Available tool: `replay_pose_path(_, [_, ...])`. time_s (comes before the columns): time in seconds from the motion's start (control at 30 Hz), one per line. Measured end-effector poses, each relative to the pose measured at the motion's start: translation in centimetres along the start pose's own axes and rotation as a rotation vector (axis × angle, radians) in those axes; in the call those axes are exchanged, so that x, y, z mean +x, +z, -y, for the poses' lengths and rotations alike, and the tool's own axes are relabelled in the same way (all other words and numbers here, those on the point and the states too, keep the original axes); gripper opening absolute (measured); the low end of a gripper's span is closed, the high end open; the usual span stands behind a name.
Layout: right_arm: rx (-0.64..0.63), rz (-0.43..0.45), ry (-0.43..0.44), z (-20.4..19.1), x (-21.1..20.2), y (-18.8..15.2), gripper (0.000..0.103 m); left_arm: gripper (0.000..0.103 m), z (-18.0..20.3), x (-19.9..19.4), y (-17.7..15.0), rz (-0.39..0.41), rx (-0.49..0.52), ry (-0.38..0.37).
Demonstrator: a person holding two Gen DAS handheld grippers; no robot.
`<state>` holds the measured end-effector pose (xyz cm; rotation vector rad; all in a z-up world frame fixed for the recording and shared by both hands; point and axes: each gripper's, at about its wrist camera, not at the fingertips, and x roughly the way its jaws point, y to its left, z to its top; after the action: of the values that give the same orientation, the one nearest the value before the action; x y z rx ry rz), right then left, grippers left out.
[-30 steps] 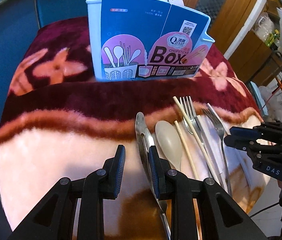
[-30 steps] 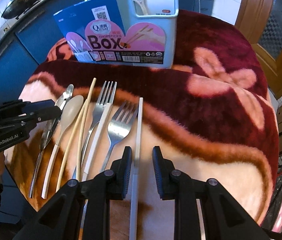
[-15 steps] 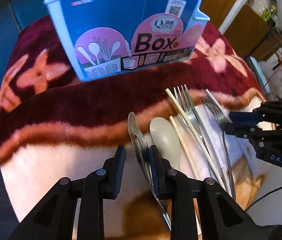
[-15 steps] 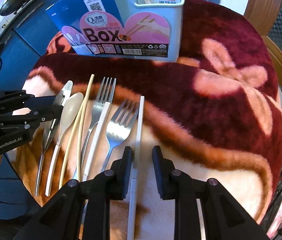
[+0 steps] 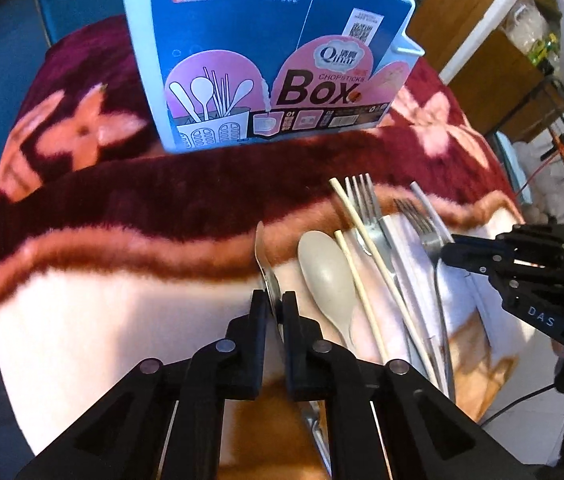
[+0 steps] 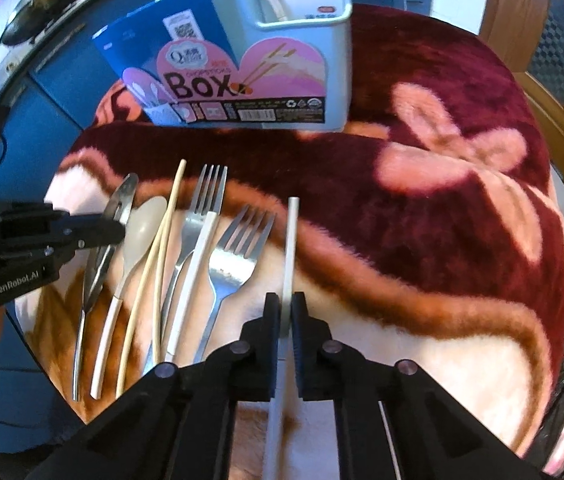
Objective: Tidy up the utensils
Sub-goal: 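Close left tool on metal knife while right tool grasps white plastic knife, then lift metal knife with left tool while right tool carries plastic knife to box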
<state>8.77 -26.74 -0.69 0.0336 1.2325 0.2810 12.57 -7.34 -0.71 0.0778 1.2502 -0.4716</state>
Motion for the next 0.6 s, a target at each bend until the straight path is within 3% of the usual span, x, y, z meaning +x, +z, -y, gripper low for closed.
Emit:
replay_pose_path(0.2, [0.037, 0.130, 0.041, 0.3, -1.8, -1.4, 0.006, 0.006, 0.0, -2.6, -1.2, 0.151, -0.023, -0.021])
replay_pose_path(0.4, [0.074, 0.354, 0.075, 0.3, -4.8, -3.1, 0.006, 0.004, 0.0, -6.4, -2.3, 0.374, -0.038, -0.007])
replay_pose_path(0.6, [0.070, 0.530, 0.040, -0.5, -7.2, -4.0, 0.006, 0.003, -0.6, -9.6, -2.3, 0.544, -0.067, 0.024])
